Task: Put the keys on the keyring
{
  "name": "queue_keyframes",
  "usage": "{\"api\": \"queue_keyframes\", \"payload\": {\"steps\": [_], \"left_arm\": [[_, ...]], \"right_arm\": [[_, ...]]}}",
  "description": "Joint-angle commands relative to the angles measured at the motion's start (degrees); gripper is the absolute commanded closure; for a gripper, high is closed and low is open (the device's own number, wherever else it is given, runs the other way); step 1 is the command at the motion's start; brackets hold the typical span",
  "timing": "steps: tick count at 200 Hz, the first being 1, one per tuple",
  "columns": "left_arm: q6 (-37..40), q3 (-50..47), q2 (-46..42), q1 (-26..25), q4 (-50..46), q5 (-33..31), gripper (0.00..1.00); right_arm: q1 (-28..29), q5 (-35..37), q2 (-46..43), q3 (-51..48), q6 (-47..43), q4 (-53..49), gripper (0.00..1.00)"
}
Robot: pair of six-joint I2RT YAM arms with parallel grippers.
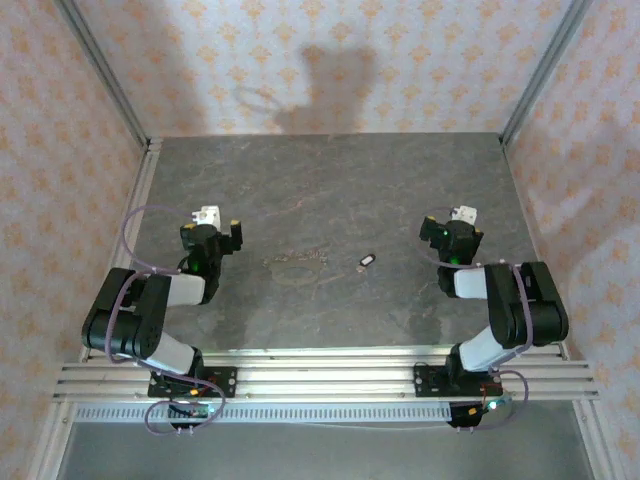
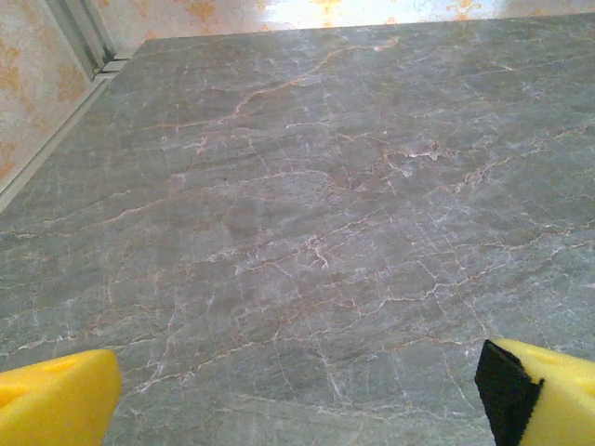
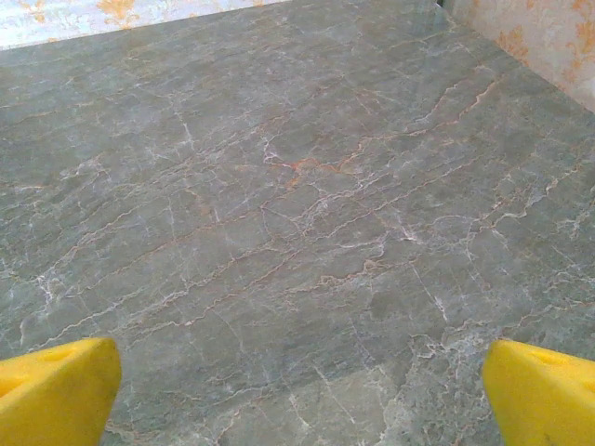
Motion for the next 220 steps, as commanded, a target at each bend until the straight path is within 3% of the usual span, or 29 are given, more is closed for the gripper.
{"api": "queue_keyframes", "payload": {"steps": [1,152,166,197,220], "left_arm": [[-0.54,2.59,-0.11,1.7,-2.62,1.7,0.0],[-1.43,3.15,-0.1,3.63,-3.7,5.24,0.0],[-1.31,3.01,-0.24,3.63,-3.36,5.69,0.03],[-1.93,12.83,-6.6,3.63,-24.87,4.54,0.07],[-3.43,17.54,-11.83,3.63,-33.57,3.03,0.07]], "right_arm": [[-0.31,-1.0,-0.83,0.75,-0.81,0.38,0.01],[-0.66,-1.78,-0.66,0.95,-0.55,0.01,0.01],[-0.66,-0.91,-1.35,0.51,-0.37,0.74,0.01],[-0.66,1.78,-9.55,9.96,1.41,-21.57,0.01],[-0.66,3.73,-14.24,17.82,14.09,-35.9,0.01]]}}
